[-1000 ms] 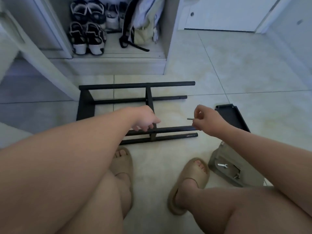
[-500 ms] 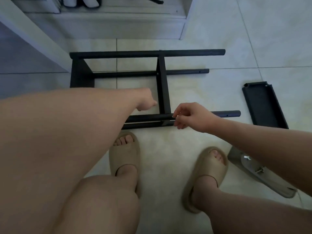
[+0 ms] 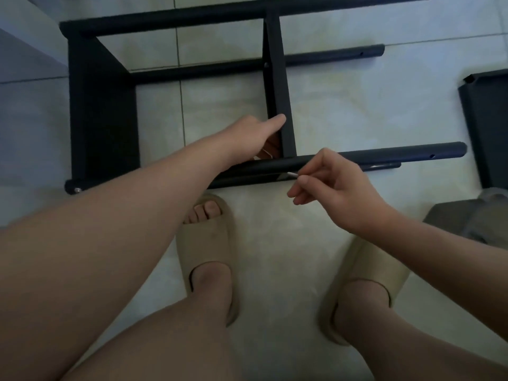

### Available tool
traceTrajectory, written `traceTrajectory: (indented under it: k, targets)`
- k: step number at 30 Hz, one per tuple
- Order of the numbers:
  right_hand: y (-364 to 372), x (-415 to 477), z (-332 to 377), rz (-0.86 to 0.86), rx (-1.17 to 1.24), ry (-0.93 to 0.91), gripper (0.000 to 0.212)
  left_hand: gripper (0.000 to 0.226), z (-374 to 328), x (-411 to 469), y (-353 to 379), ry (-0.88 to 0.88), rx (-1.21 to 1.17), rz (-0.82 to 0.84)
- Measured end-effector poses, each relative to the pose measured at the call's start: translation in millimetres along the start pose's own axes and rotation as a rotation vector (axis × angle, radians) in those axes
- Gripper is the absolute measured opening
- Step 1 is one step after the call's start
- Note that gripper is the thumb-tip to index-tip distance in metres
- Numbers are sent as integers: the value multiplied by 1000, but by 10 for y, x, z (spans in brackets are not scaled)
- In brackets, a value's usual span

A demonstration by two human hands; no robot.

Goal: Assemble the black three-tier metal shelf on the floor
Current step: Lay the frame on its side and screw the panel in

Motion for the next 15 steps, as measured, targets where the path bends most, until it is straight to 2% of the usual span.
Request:
traceTrajectory:
  k: [7, 15]
  targets:
    - [-9, -21, -73, -19, 39, -30, 14, 51, -7, -60, 46, 166, 154, 11]
    - [58, -13, -12, -13, -366, -361, 12, 50, -16, -81, 83, 239, 137, 30]
Point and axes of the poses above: each hand's wrist, its own x-axis towards the middle knuckle, its own y-axis out of the palm, z = x × y, the point moved 4 cm from there along x, towards the middle knuckle, and after that the axes turned 13 degrees about -z, right-handed, at the moved point
